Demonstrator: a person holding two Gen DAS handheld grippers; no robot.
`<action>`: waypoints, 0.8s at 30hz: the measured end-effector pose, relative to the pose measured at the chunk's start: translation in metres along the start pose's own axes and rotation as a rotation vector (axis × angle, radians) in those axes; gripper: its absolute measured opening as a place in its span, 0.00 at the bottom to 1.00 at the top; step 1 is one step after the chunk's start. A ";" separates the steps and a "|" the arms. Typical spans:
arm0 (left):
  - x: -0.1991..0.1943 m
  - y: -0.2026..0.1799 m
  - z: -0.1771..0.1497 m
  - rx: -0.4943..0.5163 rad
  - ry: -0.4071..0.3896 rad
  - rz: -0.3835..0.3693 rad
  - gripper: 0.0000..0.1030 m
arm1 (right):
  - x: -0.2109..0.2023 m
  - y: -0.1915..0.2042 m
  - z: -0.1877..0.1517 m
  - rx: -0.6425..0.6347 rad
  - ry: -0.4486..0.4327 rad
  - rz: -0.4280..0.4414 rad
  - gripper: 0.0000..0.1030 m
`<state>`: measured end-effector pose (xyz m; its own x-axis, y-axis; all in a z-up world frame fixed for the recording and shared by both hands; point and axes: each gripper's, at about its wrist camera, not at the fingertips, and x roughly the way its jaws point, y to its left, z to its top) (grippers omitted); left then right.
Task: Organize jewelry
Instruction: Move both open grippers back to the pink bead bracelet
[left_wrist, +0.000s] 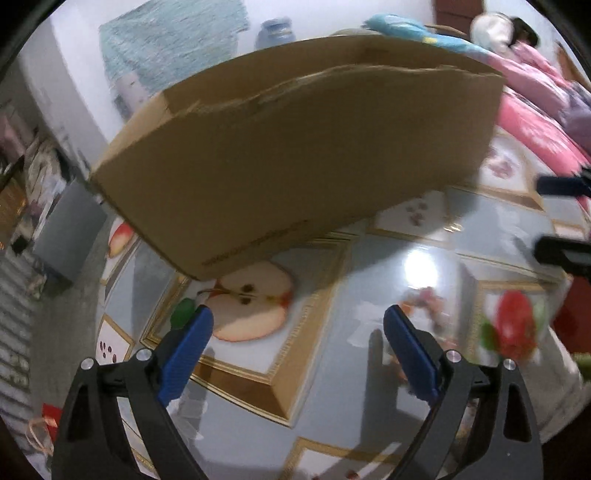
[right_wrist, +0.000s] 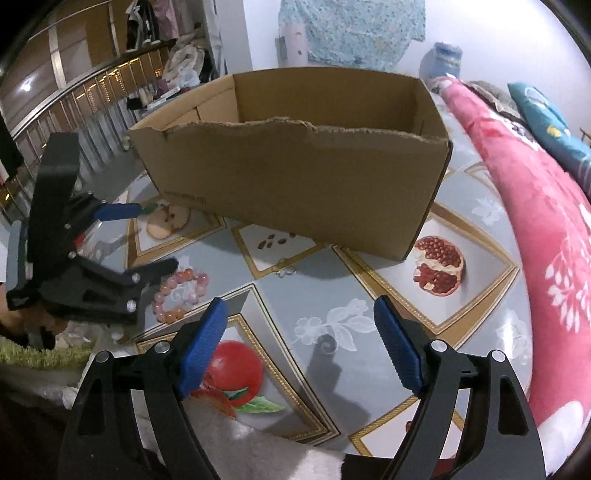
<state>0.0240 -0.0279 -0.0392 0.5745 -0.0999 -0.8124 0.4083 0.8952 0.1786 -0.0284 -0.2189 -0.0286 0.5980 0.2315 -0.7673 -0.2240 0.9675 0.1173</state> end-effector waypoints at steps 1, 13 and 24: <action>0.004 0.004 0.001 -0.018 0.006 0.007 0.89 | 0.002 -0.001 0.000 0.007 0.005 0.002 0.75; 0.006 -0.006 -0.007 0.072 0.030 -0.108 0.90 | 0.012 -0.008 0.005 0.019 0.027 0.011 0.76; 0.010 0.023 0.009 -0.081 -0.048 -0.116 0.90 | 0.025 -0.009 0.009 -0.004 0.046 -0.046 0.77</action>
<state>0.0455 -0.0121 -0.0383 0.5610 -0.2231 -0.7972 0.4161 0.9085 0.0385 -0.0046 -0.2210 -0.0427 0.5715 0.1817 -0.8002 -0.2003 0.9766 0.0786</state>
